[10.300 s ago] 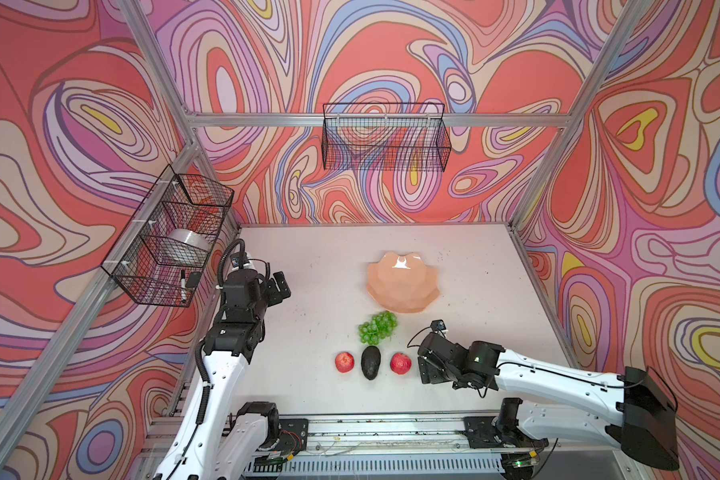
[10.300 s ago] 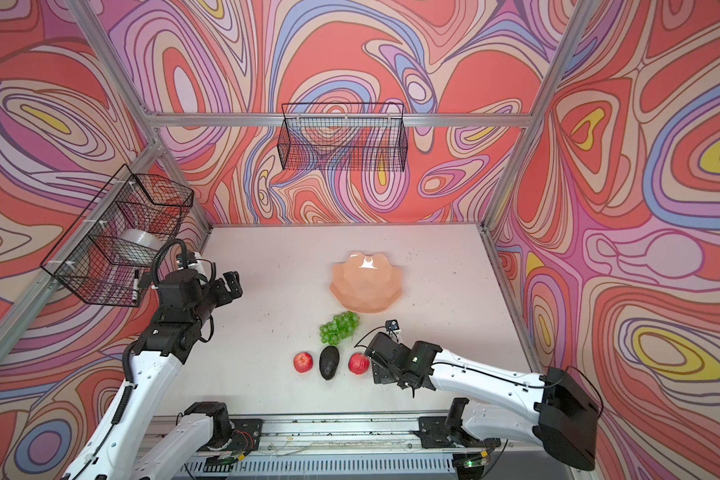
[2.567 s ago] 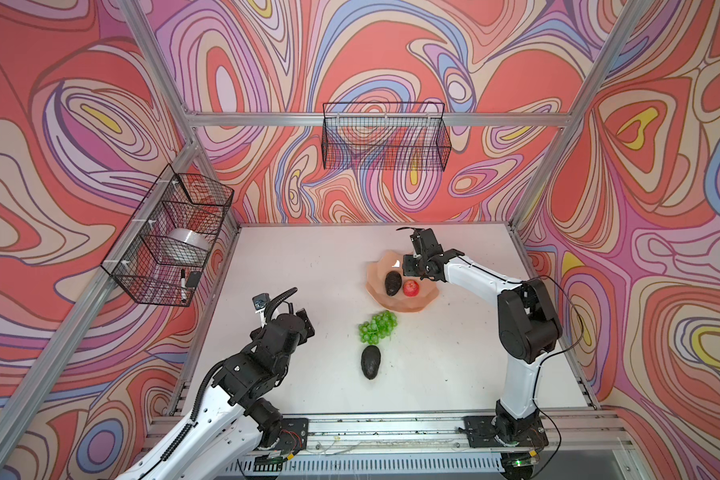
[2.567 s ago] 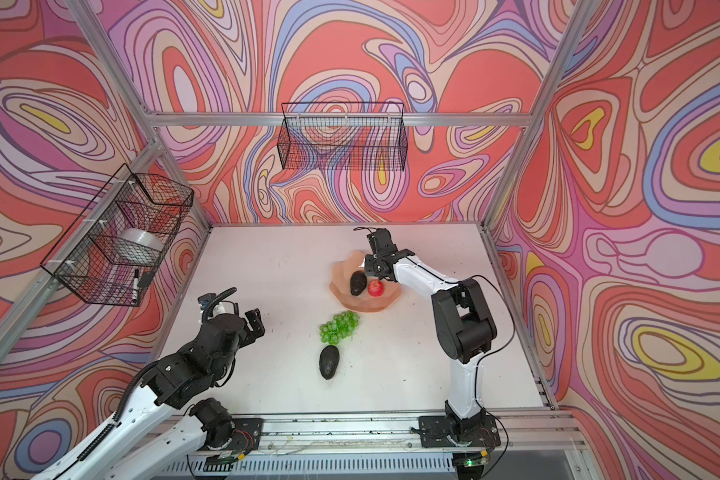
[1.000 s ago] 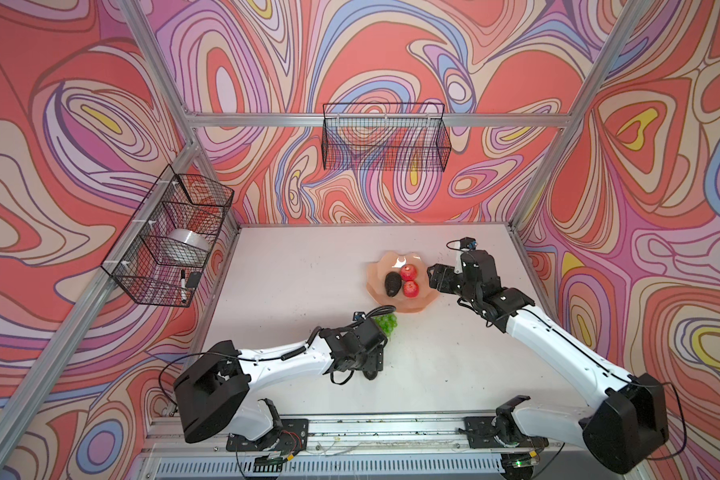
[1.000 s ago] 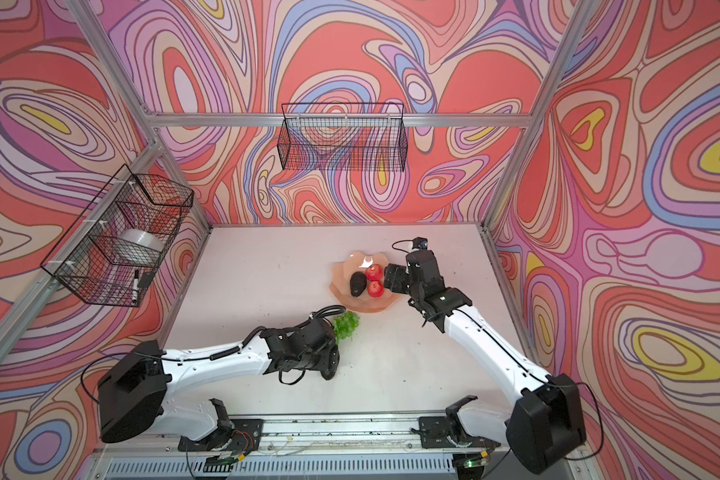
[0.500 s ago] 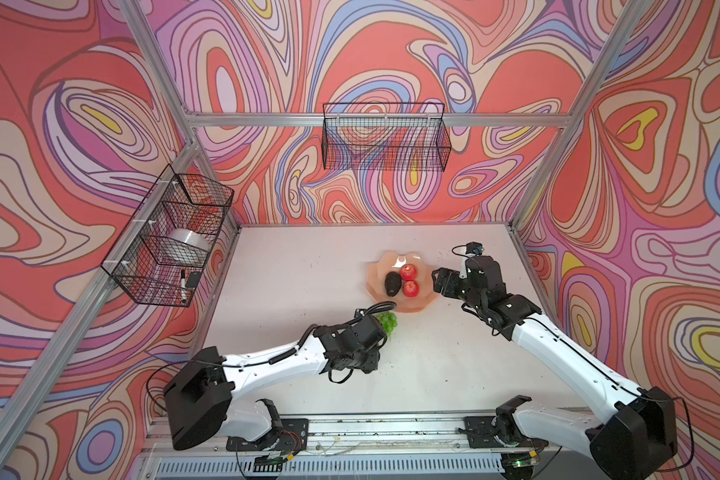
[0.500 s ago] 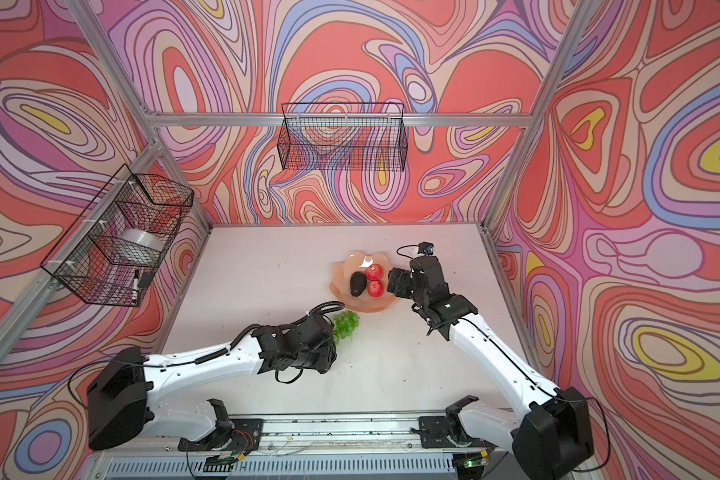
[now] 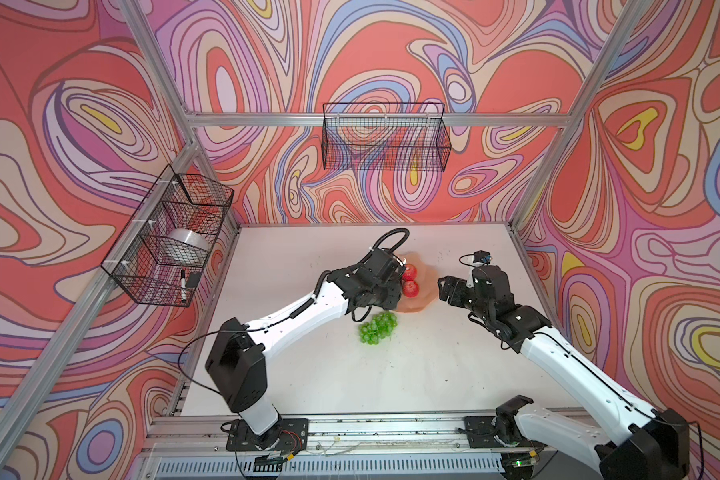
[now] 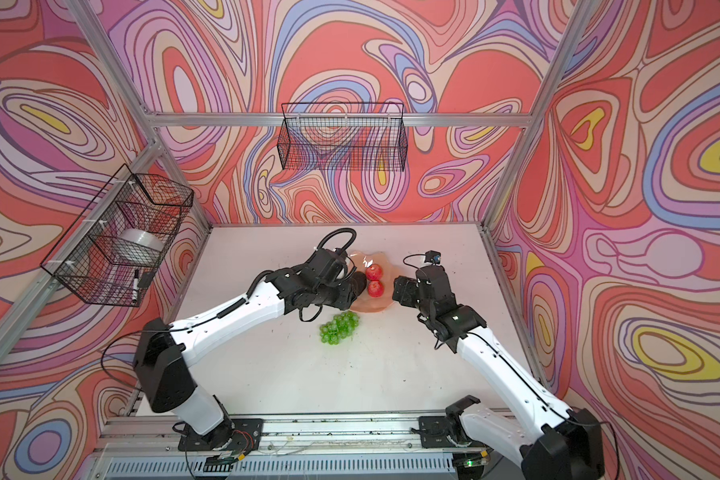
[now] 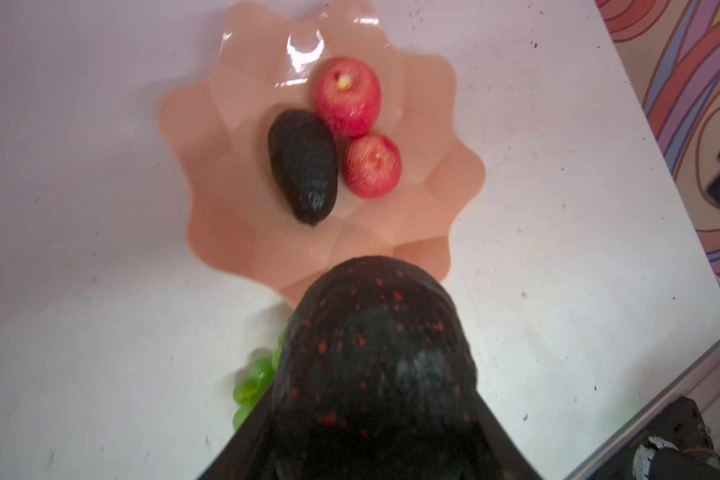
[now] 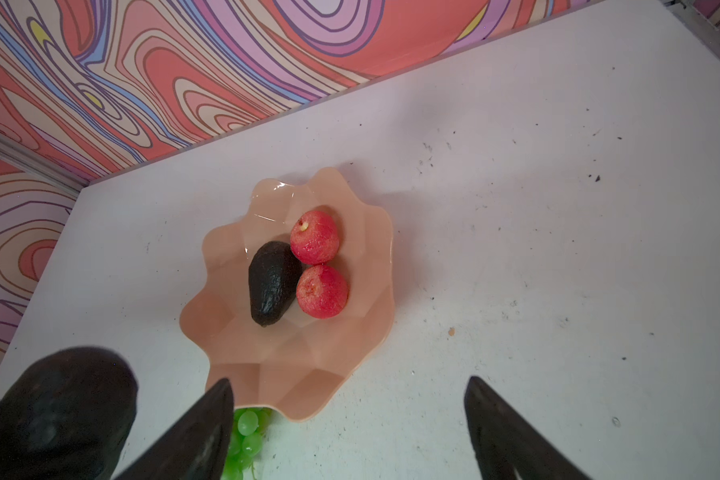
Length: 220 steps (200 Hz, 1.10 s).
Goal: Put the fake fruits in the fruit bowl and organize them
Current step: 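Grasp the remaining avocado with the left gripper and release it in the bowl, then grasp the green grapes with the right gripper while the left gripper withdraws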
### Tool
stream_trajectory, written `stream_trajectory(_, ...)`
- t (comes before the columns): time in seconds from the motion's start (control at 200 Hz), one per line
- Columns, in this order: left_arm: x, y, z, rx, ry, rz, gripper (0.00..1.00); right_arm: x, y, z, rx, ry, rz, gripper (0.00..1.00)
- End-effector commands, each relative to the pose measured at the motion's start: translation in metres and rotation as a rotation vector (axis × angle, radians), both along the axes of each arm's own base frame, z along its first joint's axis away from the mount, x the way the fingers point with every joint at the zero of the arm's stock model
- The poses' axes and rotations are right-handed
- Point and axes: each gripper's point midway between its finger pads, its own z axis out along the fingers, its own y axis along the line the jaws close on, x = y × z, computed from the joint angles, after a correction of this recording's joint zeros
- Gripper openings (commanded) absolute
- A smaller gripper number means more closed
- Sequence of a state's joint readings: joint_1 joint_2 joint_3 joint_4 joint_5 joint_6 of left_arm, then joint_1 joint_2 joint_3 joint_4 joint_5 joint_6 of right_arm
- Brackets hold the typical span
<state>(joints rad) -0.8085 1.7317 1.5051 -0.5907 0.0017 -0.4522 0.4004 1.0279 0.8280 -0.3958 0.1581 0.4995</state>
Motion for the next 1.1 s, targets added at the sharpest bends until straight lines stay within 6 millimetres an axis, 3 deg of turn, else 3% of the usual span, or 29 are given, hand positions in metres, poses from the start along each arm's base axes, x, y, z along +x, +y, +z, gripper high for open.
stream_trajectory(0.0, 0.008, -0.014, -0.024, 0.074, 0.05, -0.113, 0.49, -0.016, -0.012, -0.014, -0.008, 0.048, -0.037, 0.9)
stream_trajectory(0.25, 0.035, -0.04, -0.064, 0.108, 0.094, -0.123, 0.49, -0.034, -0.021, -0.018, -0.006, 0.063, -0.053, 0.9)
stream_trajectory(0.451, 0.053, -0.037, -0.089, 0.157, 0.099, -0.067, 0.49, -0.037, -0.02, -0.02, 0.003, 0.067, -0.05, 0.9)
stream_trajectory(0.596, 0.059, -0.036, -0.097, 0.177, 0.085, -0.05, 0.51, -0.038, -0.021, -0.02, 0.002, 0.069, -0.051, 0.9)
stream_trajectory(0.751, 0.061, -0.032, -0.107, 0.208, 0.099, -0.04, 0.6, -0.038, -0.022, -0.02, 0.0, 0.07, -0.051, 0.9)
stream_trajectory(0.926, 0.062, -0.03, -0.104, 0.205, 0.093, -0.024, 0.72, -0.039, -0.022, -0.019, -0.001, 0.068, -0.052, 0.9)
stream_trajectory(1.097, 0.066, -0.031, -0.08, 0.15, 0.062, -0.007, 0.75, -0.038, -0.022, -0.019, -0.004, 0.073, -0.053, 0.9)
